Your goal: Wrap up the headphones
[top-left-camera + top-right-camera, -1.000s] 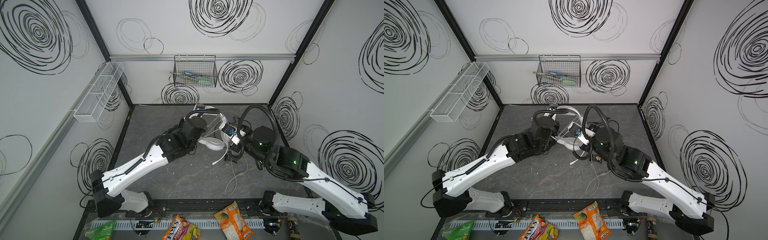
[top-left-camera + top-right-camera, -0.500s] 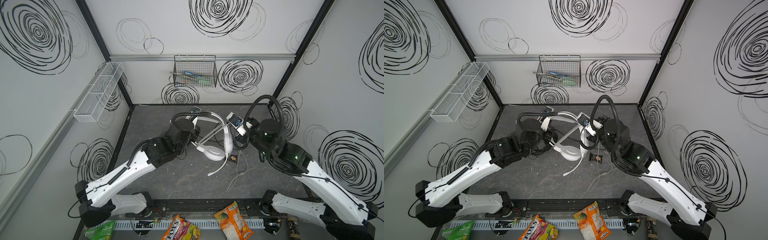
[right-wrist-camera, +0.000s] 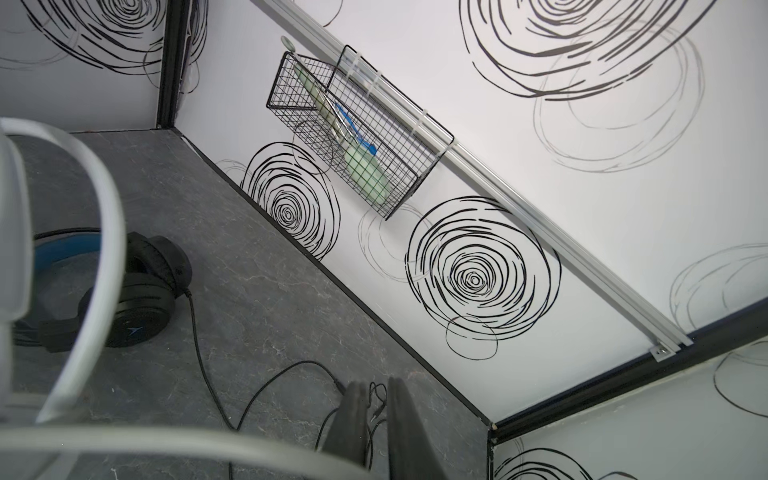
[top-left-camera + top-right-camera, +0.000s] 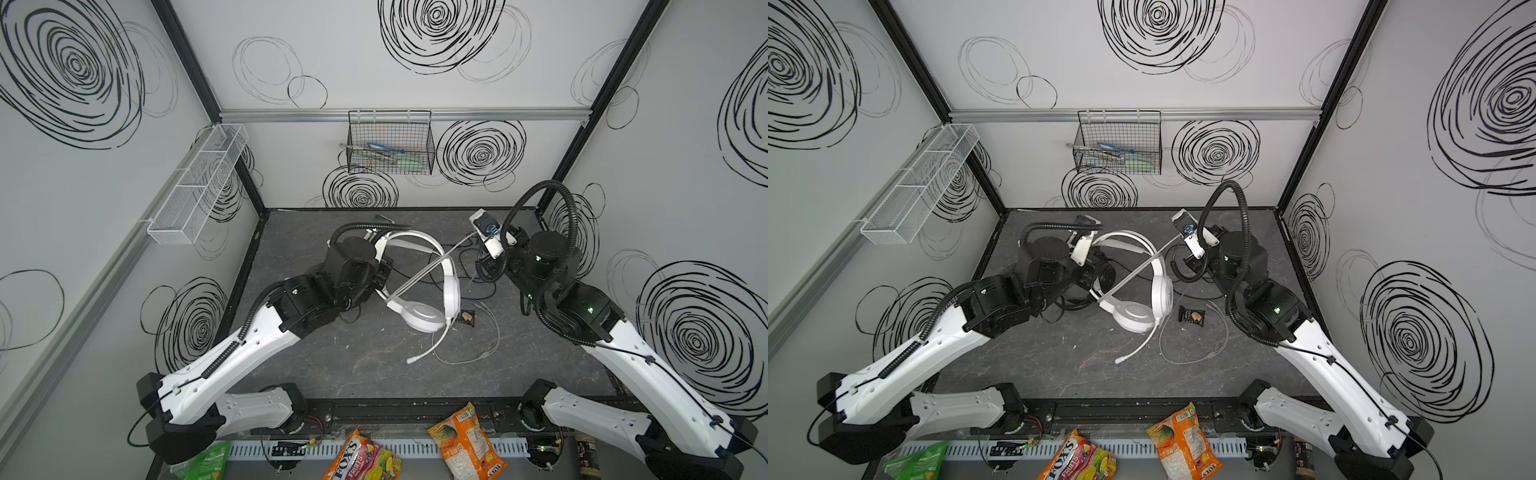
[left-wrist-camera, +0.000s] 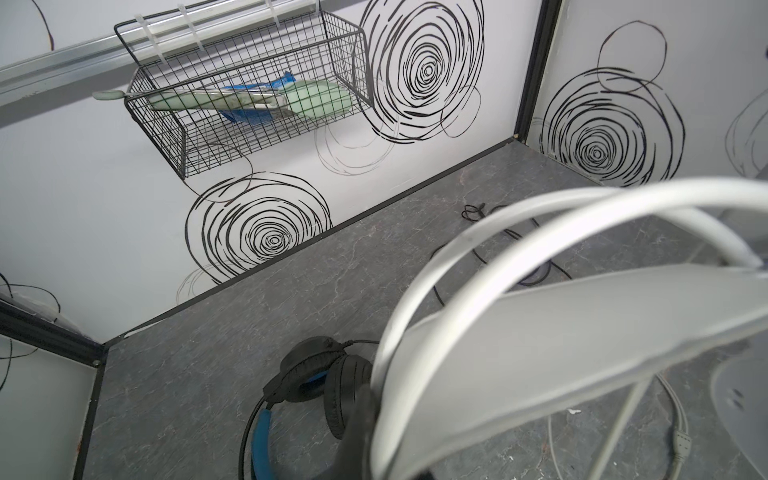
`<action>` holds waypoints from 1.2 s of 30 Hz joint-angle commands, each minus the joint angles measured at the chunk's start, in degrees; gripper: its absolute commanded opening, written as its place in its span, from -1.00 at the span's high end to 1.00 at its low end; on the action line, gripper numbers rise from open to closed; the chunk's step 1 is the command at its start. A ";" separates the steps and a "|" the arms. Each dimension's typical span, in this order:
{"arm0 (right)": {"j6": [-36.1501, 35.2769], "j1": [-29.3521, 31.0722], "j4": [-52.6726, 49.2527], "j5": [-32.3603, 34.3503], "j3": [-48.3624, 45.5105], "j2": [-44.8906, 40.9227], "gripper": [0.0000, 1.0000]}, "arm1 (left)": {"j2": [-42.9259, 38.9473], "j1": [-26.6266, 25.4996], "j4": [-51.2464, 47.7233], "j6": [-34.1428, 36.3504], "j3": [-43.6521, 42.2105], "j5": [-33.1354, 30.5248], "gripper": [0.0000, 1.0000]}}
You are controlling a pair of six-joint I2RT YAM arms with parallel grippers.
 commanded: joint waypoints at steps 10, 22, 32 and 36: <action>12.83 -6.82 6.61 -8.02 -4.89 -0.11 0.71 | -1.71 0.83 6.96 -9.12 8.02 10.27 1.00; 18.15 -7.24 17.86 -21.33 -12.93 -3.41 0.60 | -0.29 0.57 13.40 -17.42 13.67 14.60 1.00; 24.26 -7.27 23.18 -26.81 -17.60 -1.81 0.68 | 1.60 -0.62 19.66 -23.48 15.91 19.47 1.00; 25.85 -7.30 24.23 -27.96 -18.82 -1.39 0.69 | 2.33 -0.48 22.09 -25.75 16.13 21.89 1.00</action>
